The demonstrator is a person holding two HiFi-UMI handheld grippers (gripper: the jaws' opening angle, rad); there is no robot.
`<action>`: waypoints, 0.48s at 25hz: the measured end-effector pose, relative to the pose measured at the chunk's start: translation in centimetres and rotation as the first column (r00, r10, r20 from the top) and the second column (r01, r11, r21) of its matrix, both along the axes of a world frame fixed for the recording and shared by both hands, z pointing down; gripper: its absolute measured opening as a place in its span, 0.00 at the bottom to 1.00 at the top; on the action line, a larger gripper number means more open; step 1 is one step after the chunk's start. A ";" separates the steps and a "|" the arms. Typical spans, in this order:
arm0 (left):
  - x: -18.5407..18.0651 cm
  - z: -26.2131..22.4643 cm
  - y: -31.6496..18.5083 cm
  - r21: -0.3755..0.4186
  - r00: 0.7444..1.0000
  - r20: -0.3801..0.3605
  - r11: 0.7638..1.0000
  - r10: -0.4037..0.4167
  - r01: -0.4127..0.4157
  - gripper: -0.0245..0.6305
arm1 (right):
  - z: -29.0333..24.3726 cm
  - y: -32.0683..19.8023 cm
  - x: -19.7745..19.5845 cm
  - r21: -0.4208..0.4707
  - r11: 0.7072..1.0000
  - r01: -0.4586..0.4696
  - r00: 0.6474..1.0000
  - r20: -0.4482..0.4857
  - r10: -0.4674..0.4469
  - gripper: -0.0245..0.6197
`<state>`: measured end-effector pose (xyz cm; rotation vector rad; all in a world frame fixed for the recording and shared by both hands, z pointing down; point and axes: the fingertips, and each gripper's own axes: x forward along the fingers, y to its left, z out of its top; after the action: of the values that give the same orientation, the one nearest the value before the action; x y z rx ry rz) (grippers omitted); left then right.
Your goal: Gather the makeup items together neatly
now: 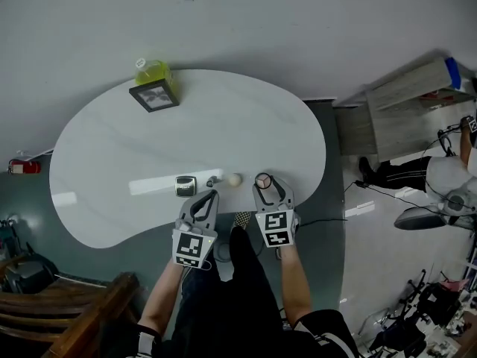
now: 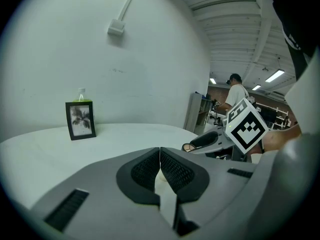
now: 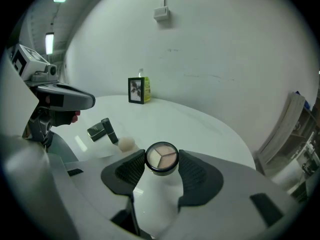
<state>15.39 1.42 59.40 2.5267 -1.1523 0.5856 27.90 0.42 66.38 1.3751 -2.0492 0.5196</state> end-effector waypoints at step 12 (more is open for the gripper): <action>0.0 3.8 0.4 -0.064 1.000 0.007 0.998 -0.025 0.025 0.07 | 4.4 -0.2 0.1 -0.070 0.997 0.027 1.000 0.013 -0.026 0.40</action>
<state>15.42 1.79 63.15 2.4545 -1.1470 0.6152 28.00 0.21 70.83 1.3054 -2.0366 0.5836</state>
